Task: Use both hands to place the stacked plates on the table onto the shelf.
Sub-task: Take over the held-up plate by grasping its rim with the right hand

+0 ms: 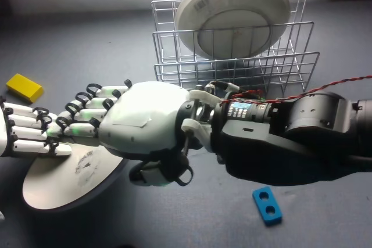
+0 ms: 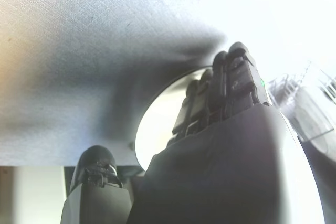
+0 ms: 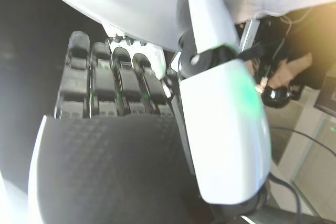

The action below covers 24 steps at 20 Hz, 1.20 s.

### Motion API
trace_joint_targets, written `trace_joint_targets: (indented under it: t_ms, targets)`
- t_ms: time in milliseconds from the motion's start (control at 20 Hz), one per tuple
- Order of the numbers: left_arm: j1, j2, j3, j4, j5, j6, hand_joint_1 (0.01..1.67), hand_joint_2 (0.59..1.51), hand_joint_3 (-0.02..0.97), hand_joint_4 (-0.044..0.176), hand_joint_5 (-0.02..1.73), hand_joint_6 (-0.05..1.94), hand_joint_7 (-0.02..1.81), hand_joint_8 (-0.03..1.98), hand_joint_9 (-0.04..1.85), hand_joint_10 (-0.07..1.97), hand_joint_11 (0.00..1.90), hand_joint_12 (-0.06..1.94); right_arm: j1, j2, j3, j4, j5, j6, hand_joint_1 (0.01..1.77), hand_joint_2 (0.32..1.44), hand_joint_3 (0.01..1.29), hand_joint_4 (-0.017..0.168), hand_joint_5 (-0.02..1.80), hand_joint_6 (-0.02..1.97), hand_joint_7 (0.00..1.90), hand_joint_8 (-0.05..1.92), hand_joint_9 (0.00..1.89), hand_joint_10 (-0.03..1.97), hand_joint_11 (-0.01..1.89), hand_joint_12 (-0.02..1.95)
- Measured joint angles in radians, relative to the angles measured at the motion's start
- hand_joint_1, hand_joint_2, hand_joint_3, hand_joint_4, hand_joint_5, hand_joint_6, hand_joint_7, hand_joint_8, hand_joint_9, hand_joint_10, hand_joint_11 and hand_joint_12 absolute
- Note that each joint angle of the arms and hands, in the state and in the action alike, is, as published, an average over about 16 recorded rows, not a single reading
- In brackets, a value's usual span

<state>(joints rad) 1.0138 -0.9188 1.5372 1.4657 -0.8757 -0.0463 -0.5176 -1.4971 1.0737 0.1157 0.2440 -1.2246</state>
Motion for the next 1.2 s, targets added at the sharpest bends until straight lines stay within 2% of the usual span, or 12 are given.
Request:
trace_joint_targets:
  t_ms: [500,950,1200]
  targets:
    - [0.0,0.0,0.0,0.0,0.0,-0.001,0.02,1.044,0.001,-0.008,-0.01,-0.02,-0.02,-0.03,0.02,0.02,0.02,0.0,-0.048,-0.046,0.018,0.069,0.043,-0.056,1.35,1.17,0.02,-0.003,0.26,0.02,0.24,0.01,0.21,0.01,0.01,0.83]
    - [0.0,0.0,0.0,0.0,0.0,-0.001,0.02,1.044,0.001,-0.008,-0.01,-0.02,-0.02,-0.02,0.02,0.02,0.02,0.0,-0.067,-0.114,0.085,0.072,0.071,-0.088,1.36,1.18,0.02,-0.001,0.34,0.02,0.32,0.01,0.28,0.01,0.02,0.98]
    - [0.0,0.0,0.0,0.0,0.0,-0.001,0.02,1.044,0.001,-0.008,-0.01,-0.02,-0.02,-0.02,0.02,0.02,0.02,0.0,-0.066,-0.137,0.116,0.071,0.093,-0.09,1.34,1.16,0.02,-0.001,0.47,0.08,0.47,0.04,0.45,0.04,0.15,1.08]
